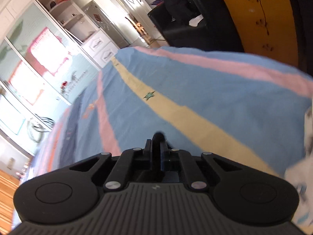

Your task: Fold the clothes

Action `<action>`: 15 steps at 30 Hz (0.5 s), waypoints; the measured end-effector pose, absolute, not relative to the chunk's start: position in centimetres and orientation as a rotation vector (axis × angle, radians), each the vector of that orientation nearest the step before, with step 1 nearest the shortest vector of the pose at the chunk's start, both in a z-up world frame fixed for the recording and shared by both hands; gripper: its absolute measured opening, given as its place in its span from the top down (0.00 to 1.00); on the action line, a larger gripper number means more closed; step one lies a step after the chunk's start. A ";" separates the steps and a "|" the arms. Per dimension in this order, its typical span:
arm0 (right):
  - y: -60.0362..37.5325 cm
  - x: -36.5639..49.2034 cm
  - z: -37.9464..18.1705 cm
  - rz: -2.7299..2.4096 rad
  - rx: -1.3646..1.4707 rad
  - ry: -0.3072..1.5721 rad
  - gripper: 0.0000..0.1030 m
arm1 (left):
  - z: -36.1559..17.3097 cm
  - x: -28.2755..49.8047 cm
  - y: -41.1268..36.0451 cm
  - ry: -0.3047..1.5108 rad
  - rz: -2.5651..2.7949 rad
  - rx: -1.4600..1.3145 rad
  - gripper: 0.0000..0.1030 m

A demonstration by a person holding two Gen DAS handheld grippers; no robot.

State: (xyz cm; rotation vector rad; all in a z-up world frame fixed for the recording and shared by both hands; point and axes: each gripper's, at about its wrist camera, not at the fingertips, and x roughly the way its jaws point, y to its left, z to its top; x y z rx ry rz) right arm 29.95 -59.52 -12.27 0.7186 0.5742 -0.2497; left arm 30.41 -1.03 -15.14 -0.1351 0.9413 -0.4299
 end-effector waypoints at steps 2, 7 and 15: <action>-59.9 30.1 -13.9 -0.272 0.706 0.622 0.91 | -15.2 30.1 -1.2 0.926 -0.434 -0.114 0.12; -60.6 27.4 -17.2 -0.326 0.811 0.628 0.90 | -15.1 29.1 -0.8 0.908 -0.442 -0.116 0.11; -61.7 24.4 -14.5 -0.382 0.802 0.562 0.85 | -14.9 27.5 0.6 0.929 -0.426 -0.293 0.13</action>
